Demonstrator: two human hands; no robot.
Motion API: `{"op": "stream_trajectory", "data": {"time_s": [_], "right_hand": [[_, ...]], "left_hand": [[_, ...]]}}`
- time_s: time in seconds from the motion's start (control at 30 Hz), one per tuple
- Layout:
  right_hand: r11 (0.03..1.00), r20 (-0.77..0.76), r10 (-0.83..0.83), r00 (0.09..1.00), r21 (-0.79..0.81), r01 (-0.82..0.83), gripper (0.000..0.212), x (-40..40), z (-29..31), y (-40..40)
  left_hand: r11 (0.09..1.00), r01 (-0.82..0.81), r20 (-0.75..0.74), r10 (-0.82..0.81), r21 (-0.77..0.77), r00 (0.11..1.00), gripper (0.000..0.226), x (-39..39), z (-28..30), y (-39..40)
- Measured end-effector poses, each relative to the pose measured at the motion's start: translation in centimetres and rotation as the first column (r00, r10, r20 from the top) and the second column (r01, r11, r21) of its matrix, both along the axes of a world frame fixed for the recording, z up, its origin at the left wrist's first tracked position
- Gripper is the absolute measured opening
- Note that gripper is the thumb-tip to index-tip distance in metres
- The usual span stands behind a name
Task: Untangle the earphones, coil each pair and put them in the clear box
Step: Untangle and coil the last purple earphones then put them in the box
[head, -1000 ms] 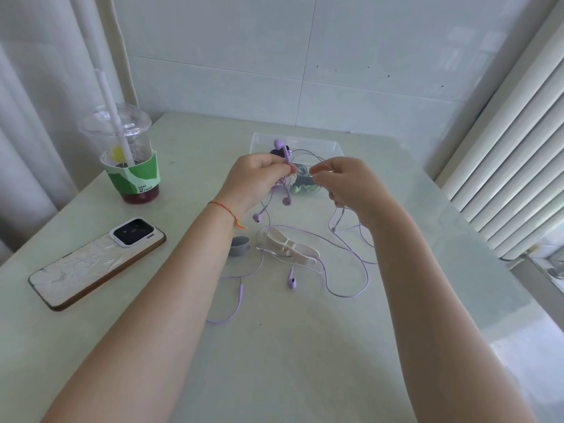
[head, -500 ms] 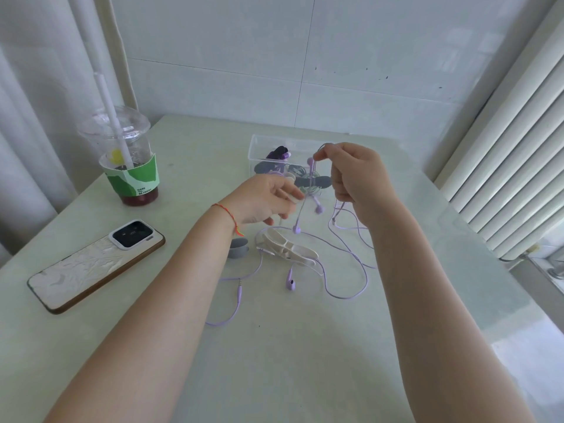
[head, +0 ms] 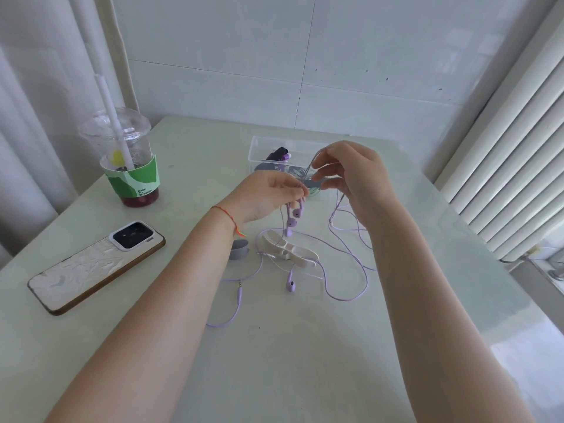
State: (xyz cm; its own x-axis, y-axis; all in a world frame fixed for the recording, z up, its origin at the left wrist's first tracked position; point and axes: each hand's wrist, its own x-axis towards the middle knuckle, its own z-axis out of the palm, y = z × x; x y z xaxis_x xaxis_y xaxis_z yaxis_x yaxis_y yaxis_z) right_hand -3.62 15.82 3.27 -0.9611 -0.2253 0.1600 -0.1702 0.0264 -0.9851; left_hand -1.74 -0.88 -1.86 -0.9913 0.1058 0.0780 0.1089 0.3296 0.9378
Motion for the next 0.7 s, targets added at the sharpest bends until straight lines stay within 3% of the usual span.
{"op": "stream_trajectory", "data": {"time_s": [0.07, 0.13, 0.2, 0.27, 0.4, 0.57, 0.7], "right_hand": [[0.99, 0.005, -0.126, 0.992, 0.068, 0.125, 0.022, -0.3, -0.1, 0.1], [0.934, -0.044, -0.253, 0.967, 0.248, 0.255, 0.017, -0.7, -0.3, 0.2], [0.875, -0.118, -0.31, 0.943, 0.352, 0.332, 0.028, -0.9, -0.5, 0.3], [0.858, -0.244, -0.328, 0.913, 0.328, 0.396, 0.034, -0.8, -0.3, 0.3], [0.804, -0.447, -0.334, 0.83, 0.324, 0.498, 0.025, -0.1, -0.1, 0.0], [0.814, -0.376, -0.227, 0.898, 0.434, 0.387, 0.017, 1.0, -0.2, 0.1], [0.919, -0.18, -0.16, 0.971, 0.33, 0.213, 0.012, 3.2, -3.1, 0.7]], "left_hand": [[0.995, 0.018, 0.033, -0.021, 0.098, 0.999, 0.012, 0.1, 0.2, -0.1], [0.976, 0.006, 0.051, -0.017, 0.219, 0.999, 0.015, 0.3, 0.4, -0.2], [0.963, -0.028, 0.047, 0.016, 0.268, 0.999, 0.023, 0.3, 0.6, -0.2], [0.961, -0.043, 0.029, 0.036, 0.272, 0.999, 0.027, 0.4, 0.9, 0.0], [0.96, -0.046, 0.044, 0.036, 0.278, 0.998, 0.026, 0.8, 1.6, 0.3], [0.961, -0.089, 0.031, 0.084, 0.261, 0.996, 0.012, 1.0, 2.3, 0.4], [0.932, -0.121, 0.047, 0.112, 0.341, 0.993, 0.01, 3.3, 0.4, 1.8]]}}
